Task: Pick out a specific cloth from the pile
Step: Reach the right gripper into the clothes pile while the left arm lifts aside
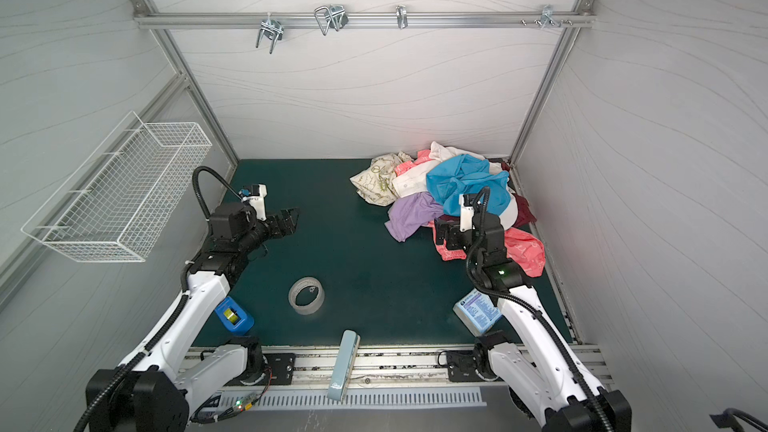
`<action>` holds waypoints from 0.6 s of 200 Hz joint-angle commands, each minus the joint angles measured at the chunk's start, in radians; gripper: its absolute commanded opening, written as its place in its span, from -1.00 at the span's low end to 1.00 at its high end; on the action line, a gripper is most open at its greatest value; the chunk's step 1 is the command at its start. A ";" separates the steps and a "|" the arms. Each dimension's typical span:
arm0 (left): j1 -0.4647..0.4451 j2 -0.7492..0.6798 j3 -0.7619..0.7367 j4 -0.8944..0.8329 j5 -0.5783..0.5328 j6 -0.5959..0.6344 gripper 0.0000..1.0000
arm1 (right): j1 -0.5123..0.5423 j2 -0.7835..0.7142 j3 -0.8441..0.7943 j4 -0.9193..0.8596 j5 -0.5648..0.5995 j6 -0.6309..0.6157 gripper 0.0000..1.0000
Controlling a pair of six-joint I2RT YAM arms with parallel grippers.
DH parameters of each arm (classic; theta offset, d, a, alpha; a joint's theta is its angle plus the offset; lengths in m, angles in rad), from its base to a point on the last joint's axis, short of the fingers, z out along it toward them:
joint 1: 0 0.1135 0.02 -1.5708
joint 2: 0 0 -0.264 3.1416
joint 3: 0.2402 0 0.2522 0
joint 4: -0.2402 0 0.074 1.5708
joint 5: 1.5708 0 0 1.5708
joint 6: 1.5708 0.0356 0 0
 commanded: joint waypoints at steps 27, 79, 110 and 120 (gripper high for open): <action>-0.064 0.053 0.042 -0.073 0.402 0.031 0.95 | 0.123 0.107 0.150 -0.165 0.035 0.007 0.96; -0.117 0.134 0.054 -0.062 0.587 0.081 0.84 | 0.259 0.296 0.259 -0.140 0.095 0.033 0.92; -0.139 0.141 0.054 -0.061 0.644 0.109 0.84 | 0.277 0.484 0.364 -0.164 0.123 0.040 0.91; -0.143 0.140 0.054 -0.062 0.666 0.116 0.85 | 0.276 0.550 0.411 -0.189 0.143 0.037 0.91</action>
